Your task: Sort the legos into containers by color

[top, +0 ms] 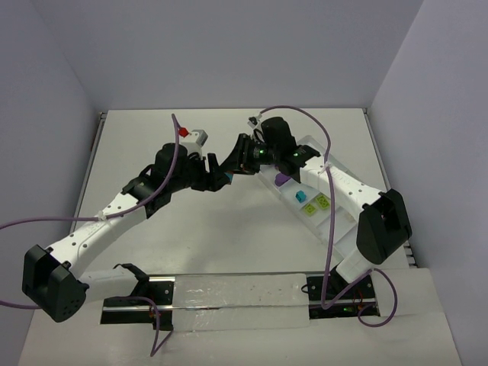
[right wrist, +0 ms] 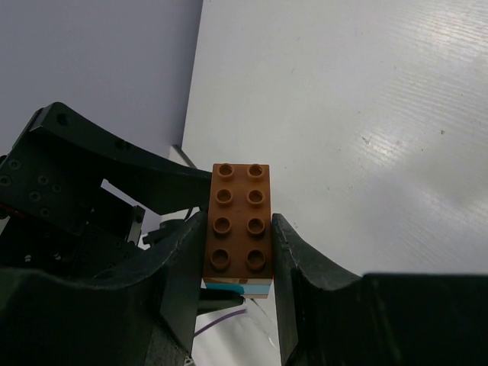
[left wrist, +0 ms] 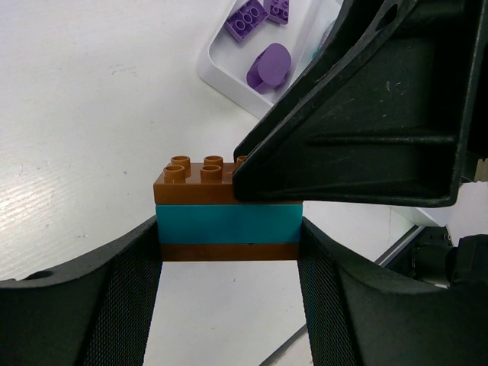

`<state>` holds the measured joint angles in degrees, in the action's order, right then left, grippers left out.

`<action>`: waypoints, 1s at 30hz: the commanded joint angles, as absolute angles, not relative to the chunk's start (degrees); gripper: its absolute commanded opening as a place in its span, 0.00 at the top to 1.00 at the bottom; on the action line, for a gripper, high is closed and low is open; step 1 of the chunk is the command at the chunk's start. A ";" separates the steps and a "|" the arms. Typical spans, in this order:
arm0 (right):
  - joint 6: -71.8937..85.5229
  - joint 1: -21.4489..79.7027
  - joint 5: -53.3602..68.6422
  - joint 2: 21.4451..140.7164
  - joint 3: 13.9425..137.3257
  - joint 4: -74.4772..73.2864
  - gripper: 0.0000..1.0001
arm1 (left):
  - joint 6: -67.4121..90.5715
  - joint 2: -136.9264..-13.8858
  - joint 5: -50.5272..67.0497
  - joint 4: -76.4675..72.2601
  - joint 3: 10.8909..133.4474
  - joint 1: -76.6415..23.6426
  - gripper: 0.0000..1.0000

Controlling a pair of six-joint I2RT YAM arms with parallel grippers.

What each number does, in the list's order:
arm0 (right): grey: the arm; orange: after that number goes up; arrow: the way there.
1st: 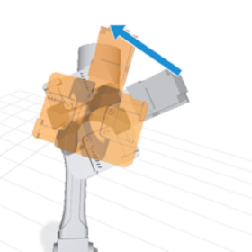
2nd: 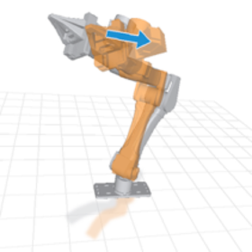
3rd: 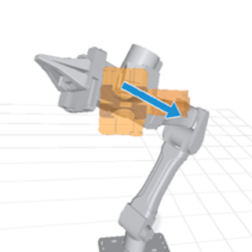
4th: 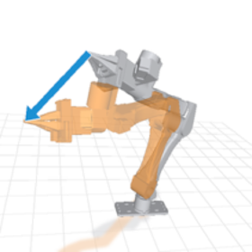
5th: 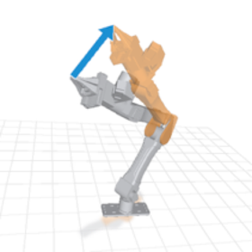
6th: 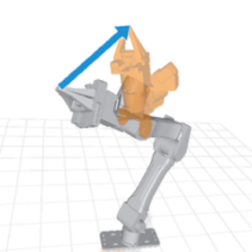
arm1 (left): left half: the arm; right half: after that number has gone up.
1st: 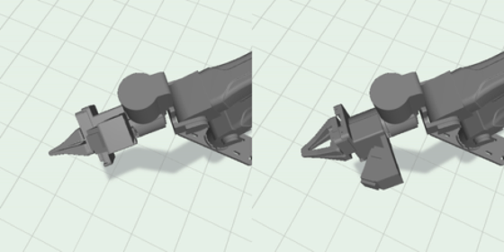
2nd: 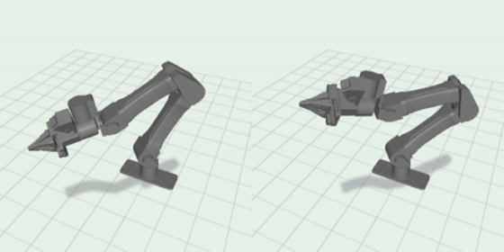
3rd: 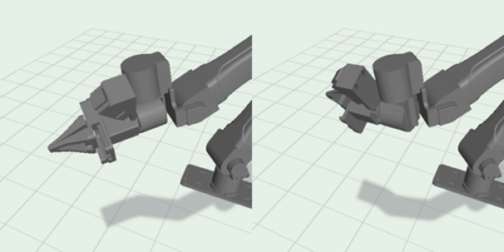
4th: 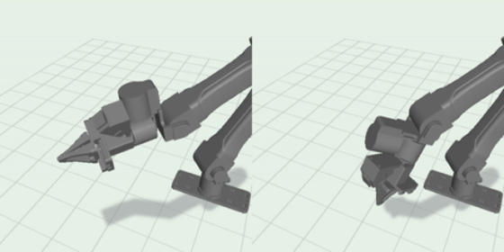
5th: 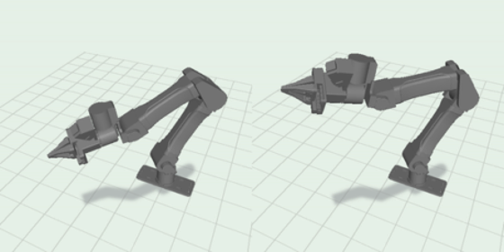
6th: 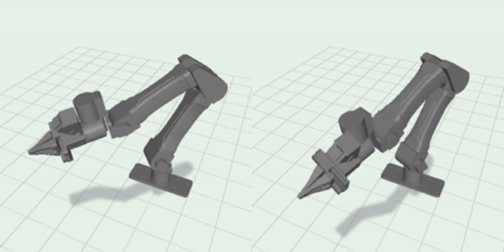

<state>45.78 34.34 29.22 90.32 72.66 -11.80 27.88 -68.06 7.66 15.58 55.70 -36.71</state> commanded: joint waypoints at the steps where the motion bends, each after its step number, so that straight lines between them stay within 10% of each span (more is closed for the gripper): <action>1: 45.70 34.72 27.57 87.93 72.71 -9.49 1.00 | 27.60 -67.69 8.70 12.13 55.83 -37.00 1.00; 30: 59.84 27.33 27.84 82.56 62.06 4.08 1.00 | 28.88 -64.86 7.07 10.72 48.77 -36.96 1.00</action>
<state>61.06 27.41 29.89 86.24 60.99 3.25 28.19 -66.56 7.53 11.44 49.28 -37.08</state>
